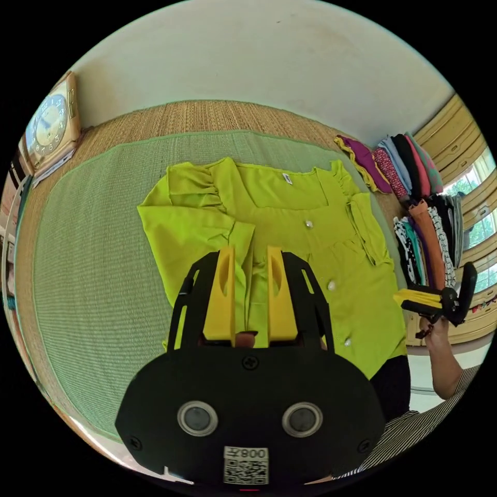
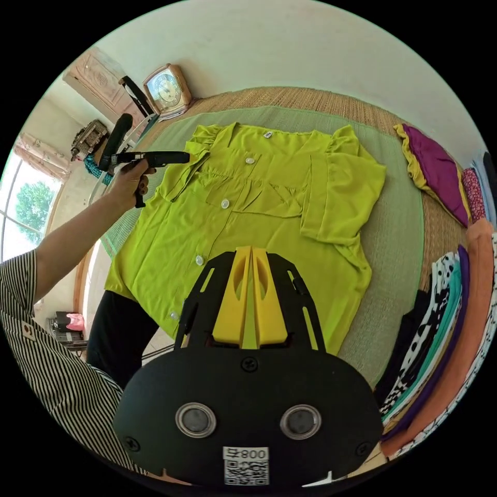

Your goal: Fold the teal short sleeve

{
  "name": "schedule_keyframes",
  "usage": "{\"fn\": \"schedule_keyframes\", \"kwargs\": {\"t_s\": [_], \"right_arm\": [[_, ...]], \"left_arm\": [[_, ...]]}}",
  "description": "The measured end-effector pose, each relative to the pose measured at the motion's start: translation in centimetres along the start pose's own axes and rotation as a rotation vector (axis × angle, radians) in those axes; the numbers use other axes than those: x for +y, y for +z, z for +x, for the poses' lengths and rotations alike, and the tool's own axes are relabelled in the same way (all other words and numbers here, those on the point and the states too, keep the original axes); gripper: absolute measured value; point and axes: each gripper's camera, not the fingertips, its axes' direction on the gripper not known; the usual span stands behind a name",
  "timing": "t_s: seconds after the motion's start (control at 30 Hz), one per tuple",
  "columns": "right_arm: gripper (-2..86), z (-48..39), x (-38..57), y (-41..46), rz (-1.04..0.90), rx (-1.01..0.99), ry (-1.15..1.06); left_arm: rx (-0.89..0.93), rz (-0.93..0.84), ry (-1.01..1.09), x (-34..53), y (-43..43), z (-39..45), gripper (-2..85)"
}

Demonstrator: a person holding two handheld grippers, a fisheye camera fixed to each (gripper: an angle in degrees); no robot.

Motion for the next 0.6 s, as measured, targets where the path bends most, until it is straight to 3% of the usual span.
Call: {"fn": "schedule_keyframes", "kwargs": {"t_s": [0.13,0.47,0.6], "right_arm": [[-0.2,0.0,-2.3,1.0,0.038,0.061,-0.007],[2.7,-0.2,-1.8,3.2,0.014,0.274,-0.054],[4.0,-1.1,-1.2,4.7,-0.021,0.318,-0.096]], "left_arm": [[-0.087,-0.073,0.02,-2.0,4.8,0.8,5.1],[-0.04,0.089,0.057,-2.8,3.4,3.5,1.3],[-0.073,0.024,0.068,-4.4,5.7,4.6,1.7]]}}
